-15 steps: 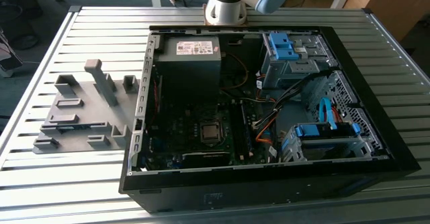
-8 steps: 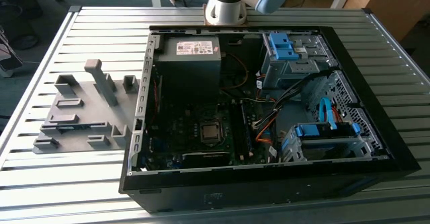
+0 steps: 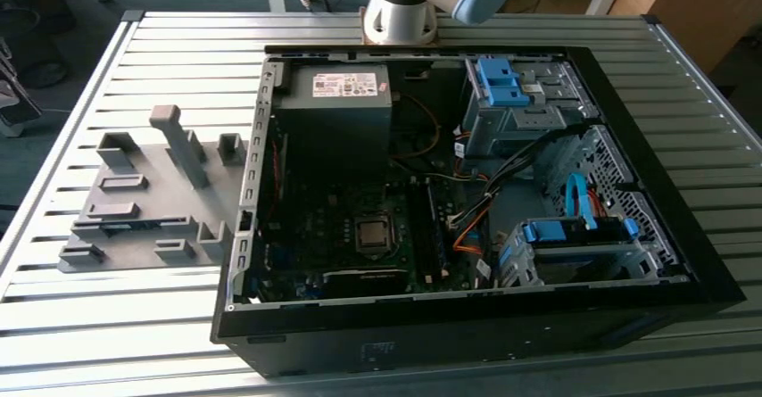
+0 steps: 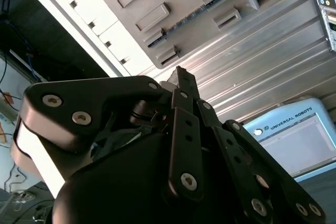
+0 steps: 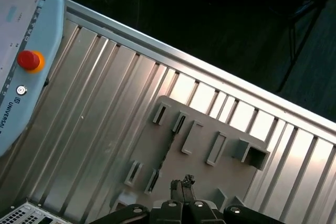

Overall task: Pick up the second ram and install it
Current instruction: 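Pick up the second ram and move it above second insertion slot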

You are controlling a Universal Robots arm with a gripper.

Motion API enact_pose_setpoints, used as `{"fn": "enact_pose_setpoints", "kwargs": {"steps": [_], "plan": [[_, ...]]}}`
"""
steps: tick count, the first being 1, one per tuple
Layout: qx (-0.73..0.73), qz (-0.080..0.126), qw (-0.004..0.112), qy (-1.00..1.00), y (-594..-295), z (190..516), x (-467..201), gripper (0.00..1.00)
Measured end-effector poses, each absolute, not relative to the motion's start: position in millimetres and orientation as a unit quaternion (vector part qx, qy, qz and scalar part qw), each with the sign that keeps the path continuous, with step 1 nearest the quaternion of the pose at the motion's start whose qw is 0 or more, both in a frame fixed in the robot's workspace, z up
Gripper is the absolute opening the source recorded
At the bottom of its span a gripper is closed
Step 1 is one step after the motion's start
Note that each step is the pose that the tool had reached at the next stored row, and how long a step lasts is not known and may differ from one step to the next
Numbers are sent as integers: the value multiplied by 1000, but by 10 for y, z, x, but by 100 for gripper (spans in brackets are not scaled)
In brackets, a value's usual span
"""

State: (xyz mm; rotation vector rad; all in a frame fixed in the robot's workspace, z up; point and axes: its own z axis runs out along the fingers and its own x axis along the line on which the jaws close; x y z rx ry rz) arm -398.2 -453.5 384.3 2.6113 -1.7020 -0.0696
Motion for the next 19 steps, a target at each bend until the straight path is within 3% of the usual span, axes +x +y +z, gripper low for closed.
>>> {"fn": "enact_pose_setpoints", "kwargs": {"steps": [19], "plan": [[817,-23,11,-576,-4535,3830,-3983,11]]}}
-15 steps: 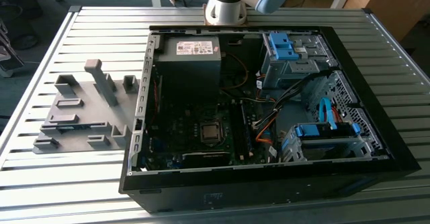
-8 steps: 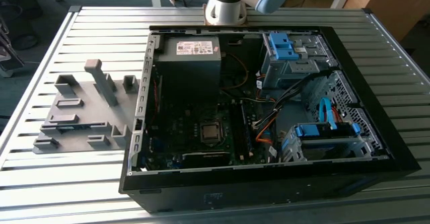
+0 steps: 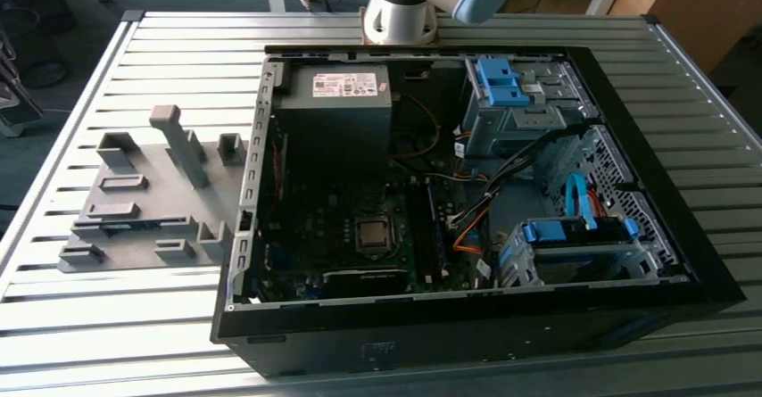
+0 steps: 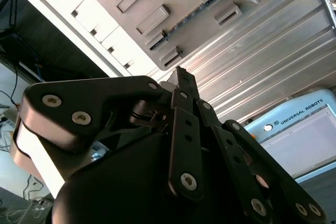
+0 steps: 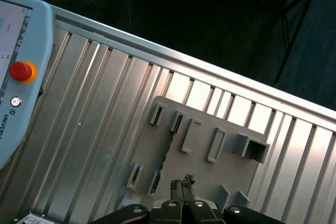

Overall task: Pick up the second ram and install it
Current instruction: 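Pick up the second ram and move it above second insertion slot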

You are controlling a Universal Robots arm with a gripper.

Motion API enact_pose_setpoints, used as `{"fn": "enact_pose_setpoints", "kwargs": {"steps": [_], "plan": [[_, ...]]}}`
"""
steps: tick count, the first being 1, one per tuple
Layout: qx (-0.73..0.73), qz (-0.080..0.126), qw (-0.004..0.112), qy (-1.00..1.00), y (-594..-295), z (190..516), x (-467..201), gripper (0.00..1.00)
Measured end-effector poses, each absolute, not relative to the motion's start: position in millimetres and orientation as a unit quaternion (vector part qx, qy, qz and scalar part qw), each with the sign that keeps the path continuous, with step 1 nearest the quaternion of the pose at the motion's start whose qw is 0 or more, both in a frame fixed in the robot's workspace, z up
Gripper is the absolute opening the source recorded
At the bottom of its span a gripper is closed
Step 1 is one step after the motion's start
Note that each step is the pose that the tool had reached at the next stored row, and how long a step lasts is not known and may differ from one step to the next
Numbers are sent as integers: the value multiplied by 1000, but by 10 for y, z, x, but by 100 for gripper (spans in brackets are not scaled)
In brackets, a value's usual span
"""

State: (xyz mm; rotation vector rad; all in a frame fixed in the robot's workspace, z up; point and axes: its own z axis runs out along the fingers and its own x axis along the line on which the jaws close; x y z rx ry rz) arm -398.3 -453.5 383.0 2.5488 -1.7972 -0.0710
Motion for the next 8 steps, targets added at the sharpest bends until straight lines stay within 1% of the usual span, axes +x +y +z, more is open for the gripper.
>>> {"fn": "enact_pose_setpoints", "kwargs": {"steps": [8], "plan": [[771,-23,9,-636,-4529,3794,-3983,11]]}}
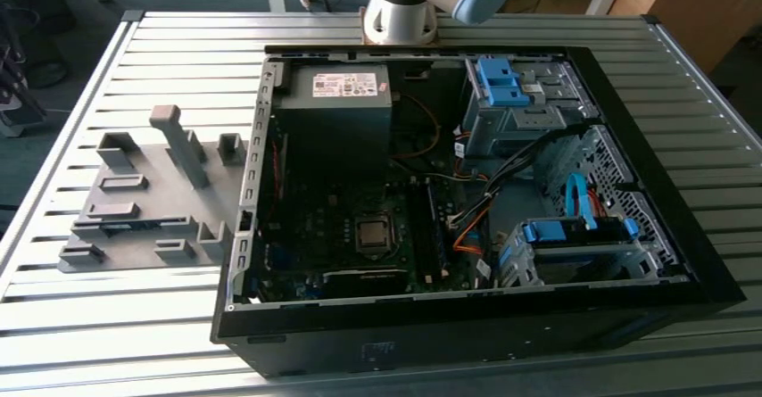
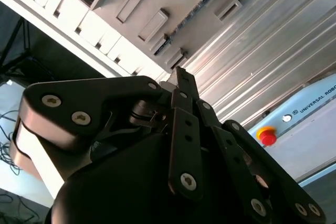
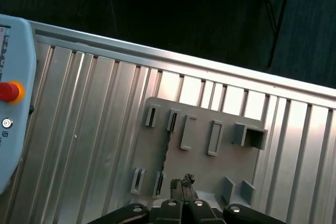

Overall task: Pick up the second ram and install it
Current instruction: 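Pick up the second ram and move it above second insertion slot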

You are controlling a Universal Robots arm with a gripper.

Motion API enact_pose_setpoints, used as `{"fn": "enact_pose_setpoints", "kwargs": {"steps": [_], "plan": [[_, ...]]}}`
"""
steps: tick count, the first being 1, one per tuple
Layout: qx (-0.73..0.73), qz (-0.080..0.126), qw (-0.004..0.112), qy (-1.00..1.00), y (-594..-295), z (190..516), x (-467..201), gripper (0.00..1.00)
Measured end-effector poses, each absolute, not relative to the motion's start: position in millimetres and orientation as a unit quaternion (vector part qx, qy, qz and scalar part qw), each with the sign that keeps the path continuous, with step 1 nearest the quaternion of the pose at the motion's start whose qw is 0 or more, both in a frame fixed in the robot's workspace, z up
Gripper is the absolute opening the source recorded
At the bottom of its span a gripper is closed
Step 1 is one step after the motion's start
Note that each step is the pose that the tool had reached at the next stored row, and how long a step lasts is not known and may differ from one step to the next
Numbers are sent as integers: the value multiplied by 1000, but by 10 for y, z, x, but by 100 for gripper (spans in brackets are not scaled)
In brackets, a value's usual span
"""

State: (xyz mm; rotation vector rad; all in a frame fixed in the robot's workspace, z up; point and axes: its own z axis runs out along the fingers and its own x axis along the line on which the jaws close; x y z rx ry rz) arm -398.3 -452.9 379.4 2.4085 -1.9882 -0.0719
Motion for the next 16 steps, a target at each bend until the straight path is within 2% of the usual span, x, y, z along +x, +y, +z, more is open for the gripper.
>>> {"fn": "enact_pose_setpoints", "kwargs": {"steps": [3,7,16], "plan": [[764,-21,6,-644,-4527,3782,-3987,11],[760,-23,-4,-649,-4526,3773,-3989,11],[712,-22,-6,-702,-4526,3724,-3988,11]]}}
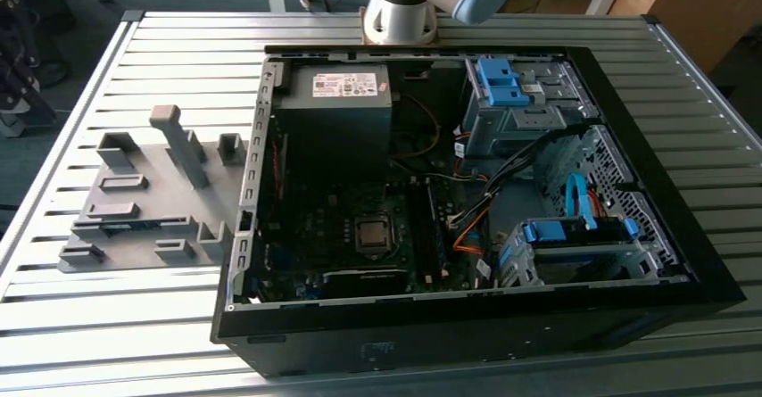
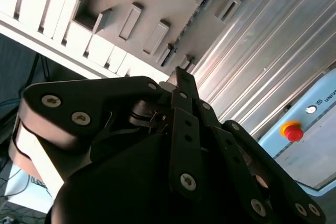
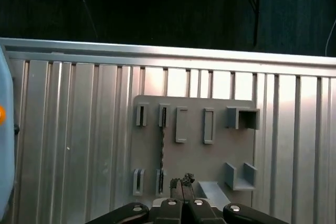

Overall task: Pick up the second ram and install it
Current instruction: 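Pick up the second ram and move it above second insertion slot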

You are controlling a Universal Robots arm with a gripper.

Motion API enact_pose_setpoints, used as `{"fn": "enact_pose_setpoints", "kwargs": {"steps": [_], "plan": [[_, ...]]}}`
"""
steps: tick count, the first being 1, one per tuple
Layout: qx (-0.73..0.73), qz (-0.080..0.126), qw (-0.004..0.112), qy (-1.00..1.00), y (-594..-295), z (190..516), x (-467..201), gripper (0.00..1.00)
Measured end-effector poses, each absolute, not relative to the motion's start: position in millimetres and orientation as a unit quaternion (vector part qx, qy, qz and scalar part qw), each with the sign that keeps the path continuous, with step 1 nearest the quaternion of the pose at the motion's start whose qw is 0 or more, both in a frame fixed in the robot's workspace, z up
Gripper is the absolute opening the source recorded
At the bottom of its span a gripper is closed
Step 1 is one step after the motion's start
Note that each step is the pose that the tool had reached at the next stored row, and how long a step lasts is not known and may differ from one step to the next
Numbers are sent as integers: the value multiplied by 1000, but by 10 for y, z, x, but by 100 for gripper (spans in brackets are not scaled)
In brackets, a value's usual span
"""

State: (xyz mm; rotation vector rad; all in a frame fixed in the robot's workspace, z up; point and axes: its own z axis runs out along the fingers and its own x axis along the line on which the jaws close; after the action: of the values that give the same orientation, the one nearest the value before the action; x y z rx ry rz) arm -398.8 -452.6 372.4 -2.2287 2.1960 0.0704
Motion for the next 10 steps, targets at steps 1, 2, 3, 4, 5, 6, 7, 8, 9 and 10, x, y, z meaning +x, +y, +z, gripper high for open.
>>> {"fn": "enact_pose_setpoints", "kwargs": {"steps": [1,2,3,4,5,6,7,8,9,10], "plan": [[-706,22,6,708,-4526,3718,-3989,11],[-700,22,6,714,-4527,3714,-3988,11],[-695,22,6,719,-4527,3711,-3989,11],[-690,22,7,724,-4527,3707,-3988,11],[-685,22,7,729,-4526,3704,-3989,11],[-682,22,7,731,-4526,3704,-3989,11],[-681,22,7,732,-4526,3704,-3989,11],[-681,22,7,732,-4526,3703,-3989,11],[-681,22,7,732,-4526,3703,-3989,11],[-681,22,7,732,-4526,3703,-3989,11]]}}
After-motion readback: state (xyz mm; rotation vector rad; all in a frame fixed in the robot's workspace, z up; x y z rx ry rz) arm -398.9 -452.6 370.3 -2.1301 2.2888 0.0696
